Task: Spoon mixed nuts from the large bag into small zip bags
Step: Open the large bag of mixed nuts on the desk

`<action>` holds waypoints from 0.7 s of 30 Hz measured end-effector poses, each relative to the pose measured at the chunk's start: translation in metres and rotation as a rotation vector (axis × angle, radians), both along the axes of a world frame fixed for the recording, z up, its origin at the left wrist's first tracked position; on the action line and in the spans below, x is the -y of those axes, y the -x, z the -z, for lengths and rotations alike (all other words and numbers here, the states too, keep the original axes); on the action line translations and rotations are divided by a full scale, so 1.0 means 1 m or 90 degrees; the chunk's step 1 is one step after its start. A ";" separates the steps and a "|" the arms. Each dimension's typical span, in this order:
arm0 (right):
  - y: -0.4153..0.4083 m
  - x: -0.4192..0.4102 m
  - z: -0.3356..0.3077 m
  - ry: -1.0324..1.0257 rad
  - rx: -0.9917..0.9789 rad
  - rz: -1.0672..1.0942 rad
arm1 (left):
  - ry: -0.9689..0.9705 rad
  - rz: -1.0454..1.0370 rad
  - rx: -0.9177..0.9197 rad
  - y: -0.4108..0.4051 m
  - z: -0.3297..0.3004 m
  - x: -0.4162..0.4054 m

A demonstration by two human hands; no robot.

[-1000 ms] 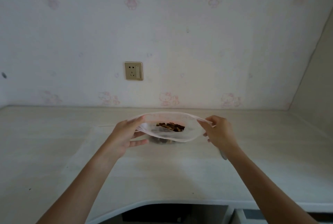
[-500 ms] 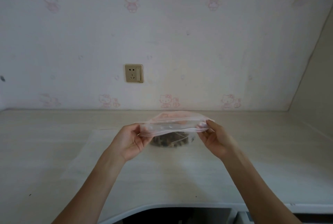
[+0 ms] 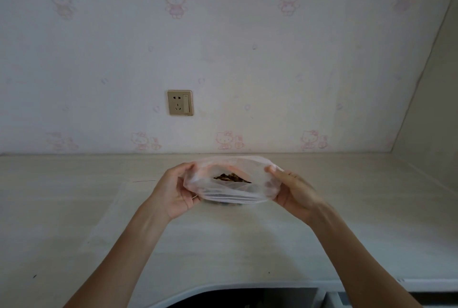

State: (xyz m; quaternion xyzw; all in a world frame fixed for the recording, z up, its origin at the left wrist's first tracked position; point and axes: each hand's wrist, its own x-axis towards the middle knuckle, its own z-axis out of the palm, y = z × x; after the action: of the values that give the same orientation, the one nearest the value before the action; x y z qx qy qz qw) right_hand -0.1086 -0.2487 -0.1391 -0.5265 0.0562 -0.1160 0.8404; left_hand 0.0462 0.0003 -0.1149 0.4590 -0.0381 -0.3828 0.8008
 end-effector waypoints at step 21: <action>-0.026 -0.031 0.003 -0.444 0.043 0.175 | 0.221 0.005 -0.169 0.010 0.019 0.015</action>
State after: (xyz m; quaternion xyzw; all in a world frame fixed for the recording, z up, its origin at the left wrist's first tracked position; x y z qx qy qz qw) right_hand -0.0825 -0.2182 -0.1423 -0.1922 0.1348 -0.2189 0.9471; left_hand 0.0361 -0.0150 -0.1340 0.2598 0.0003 -0.4309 0.8642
